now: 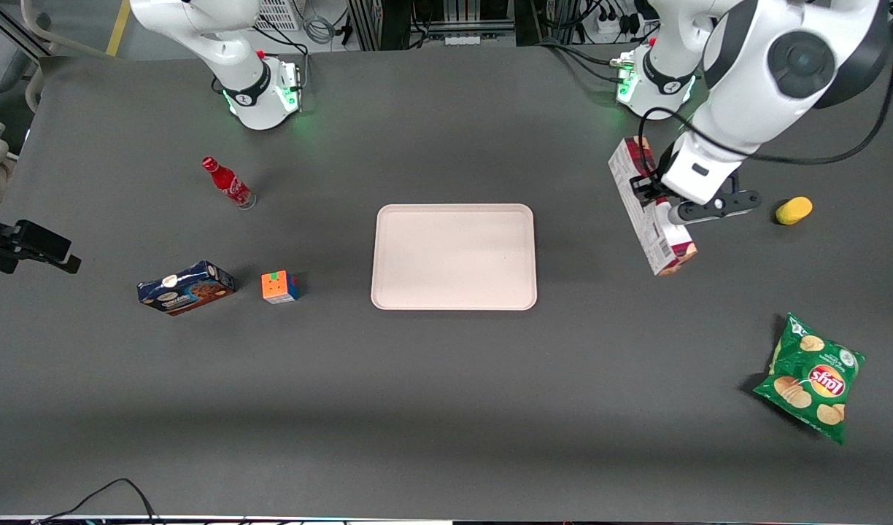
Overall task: Place red cookie box on tray
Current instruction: 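Lift the cookie box and carry it over the white tray, then lower the cookie box onto the tray and open the left gripper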
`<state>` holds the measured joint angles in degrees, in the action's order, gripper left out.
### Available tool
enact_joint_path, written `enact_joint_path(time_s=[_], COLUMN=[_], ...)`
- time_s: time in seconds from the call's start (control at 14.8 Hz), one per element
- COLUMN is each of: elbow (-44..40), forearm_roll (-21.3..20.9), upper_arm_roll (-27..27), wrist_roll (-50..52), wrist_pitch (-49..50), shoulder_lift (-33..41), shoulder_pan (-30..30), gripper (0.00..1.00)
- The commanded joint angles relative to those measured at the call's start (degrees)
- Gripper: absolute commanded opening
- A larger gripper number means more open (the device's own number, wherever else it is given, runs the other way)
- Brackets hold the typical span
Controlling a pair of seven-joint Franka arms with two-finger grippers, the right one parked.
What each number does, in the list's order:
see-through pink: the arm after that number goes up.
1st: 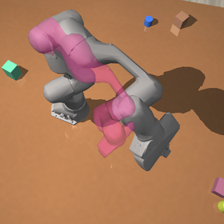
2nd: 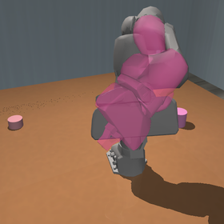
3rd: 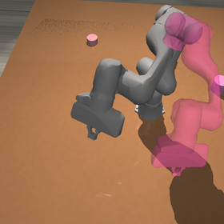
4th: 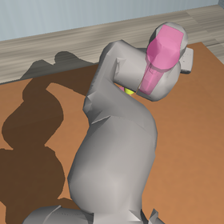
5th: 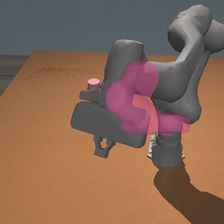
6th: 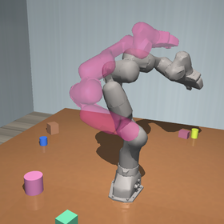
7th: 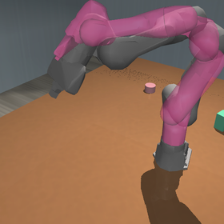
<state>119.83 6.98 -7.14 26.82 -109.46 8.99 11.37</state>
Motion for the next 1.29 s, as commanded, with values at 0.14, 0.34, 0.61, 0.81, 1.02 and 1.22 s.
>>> enact_joint_path(time_s=[0.14,0.34,0.61,0.81,1.02,1.22], elbow=[-16.01,-18.31,-18.14,-16.91,-12.26,-9.27], forearm_roll=[-3.28,-4.08,-11.97,-14.45,-16.02,-19.20], upper_arm_roll=[-5.85,-11.12,-16.84,-17.38,-17.29,-17.21], wrist_roll=[-4.67,-2.66,8.83,12.38,15.88,19.23], wrist_pitch=[5.05,3.91,0.31,-3.72,-13.28,-19.54], shoulder_lift=[-5.99,-10.73,-18.89,-24.00,-27.69,-30.95], shoulder_pan=[0.93,2.51,6.72,8.22,8.49,9.02], gripper=[0.00,0.00,0.00,0.00,0.00,0.00])
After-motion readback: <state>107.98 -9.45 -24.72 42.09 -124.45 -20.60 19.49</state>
